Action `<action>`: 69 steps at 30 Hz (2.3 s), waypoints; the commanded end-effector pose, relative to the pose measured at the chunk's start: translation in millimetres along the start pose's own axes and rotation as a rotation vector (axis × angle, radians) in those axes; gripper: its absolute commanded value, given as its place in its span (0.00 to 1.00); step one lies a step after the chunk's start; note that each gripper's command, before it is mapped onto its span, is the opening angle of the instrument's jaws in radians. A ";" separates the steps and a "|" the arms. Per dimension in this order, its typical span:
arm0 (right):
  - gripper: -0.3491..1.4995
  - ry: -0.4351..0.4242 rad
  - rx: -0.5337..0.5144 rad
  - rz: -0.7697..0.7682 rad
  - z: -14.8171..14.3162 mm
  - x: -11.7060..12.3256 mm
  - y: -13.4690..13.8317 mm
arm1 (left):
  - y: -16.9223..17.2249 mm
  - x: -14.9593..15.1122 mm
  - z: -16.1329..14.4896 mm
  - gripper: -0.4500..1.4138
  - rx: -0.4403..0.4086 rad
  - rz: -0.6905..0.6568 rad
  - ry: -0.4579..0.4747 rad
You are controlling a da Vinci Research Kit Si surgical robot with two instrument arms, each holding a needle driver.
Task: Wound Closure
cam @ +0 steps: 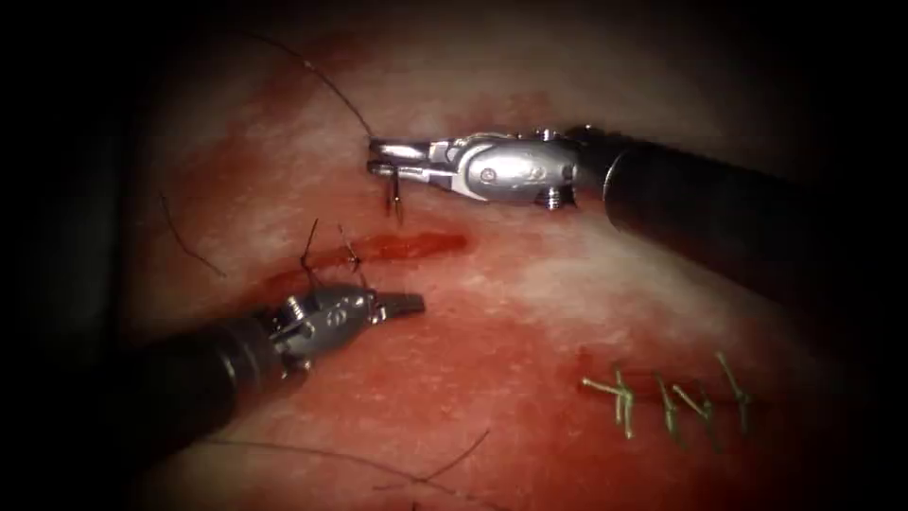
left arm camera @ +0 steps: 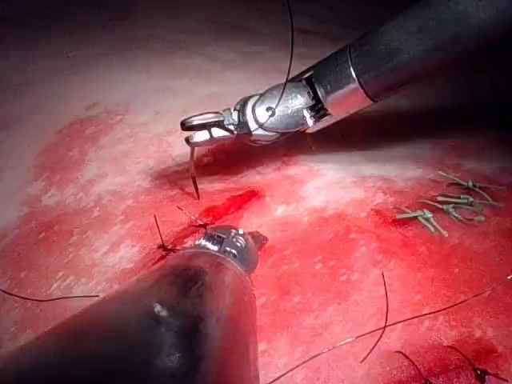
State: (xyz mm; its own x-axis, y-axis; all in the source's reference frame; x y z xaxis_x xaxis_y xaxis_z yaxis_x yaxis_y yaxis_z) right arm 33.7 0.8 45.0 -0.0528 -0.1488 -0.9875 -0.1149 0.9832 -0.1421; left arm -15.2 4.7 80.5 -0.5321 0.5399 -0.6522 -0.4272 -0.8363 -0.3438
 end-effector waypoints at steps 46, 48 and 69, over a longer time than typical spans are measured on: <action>0.00 0.021 0.051 0.165 -0.1 -1.4 -5.0 | -0.4 -0.3 0.1 0.02 -0.004 -0.012 -0.001; 0.00 0.018 0.056 0.160 -0.3 -1.4 -5.1 | -0.4 -0.3 0.1 0.02 -0.004 -0.012 -0.001; 0.00 -0.015 0.090 0.048 -2.2 -2.7 -8.1 | -0.5 -0.4 -0.4 0.00 -0.004 -0.025 -0.003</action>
State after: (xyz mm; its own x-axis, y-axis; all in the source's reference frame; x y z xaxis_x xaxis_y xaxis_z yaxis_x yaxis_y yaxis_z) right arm 31.8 -7.4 48.5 -0.0391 -0.0951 -0.9947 -0.0194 0.9953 -0.0944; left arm -13.9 4.9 80.0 -0.5234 0.5614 -0.6410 -0.4384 -0.8225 -0.3624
